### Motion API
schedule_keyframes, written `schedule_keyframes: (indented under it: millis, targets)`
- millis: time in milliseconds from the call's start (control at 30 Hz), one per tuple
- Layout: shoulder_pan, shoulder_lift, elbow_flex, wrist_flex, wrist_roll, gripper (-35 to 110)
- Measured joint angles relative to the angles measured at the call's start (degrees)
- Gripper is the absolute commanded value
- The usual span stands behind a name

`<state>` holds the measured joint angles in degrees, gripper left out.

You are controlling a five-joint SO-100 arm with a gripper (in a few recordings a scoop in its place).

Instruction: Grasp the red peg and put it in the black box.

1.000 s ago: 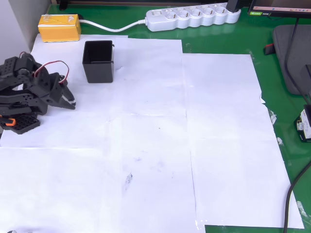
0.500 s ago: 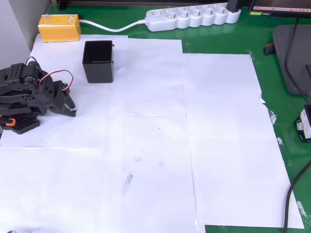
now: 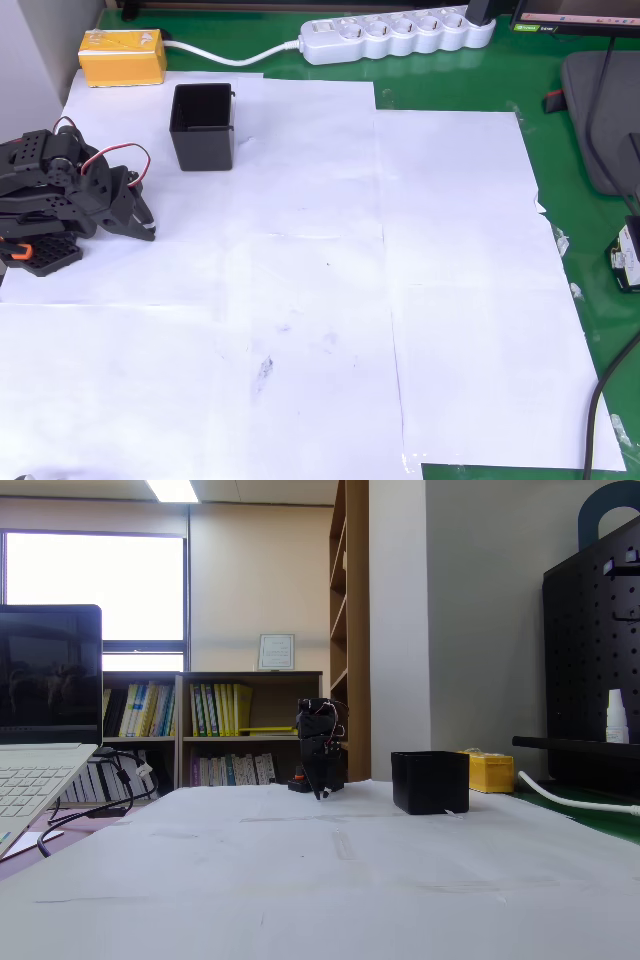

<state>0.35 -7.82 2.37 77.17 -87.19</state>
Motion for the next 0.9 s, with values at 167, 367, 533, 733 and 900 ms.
schedule_keyframes:
  millis: [167, 367, 533, 733, 900]
  targets:
    - [0.0, 0.0, 0.0, 0.0, 0.0, 0]
    - [0.0, 0.0, 0.0, 0.0, 0.0, 0]
    - [0.0, 0.0, 0.0, 0.0, 0.0, 0]
    - [0.0, 0.0, 0.0, 0.0, 0.0, 0]
    - [0.0, 0.0, 0.0, 0.0, 0.0, 0]
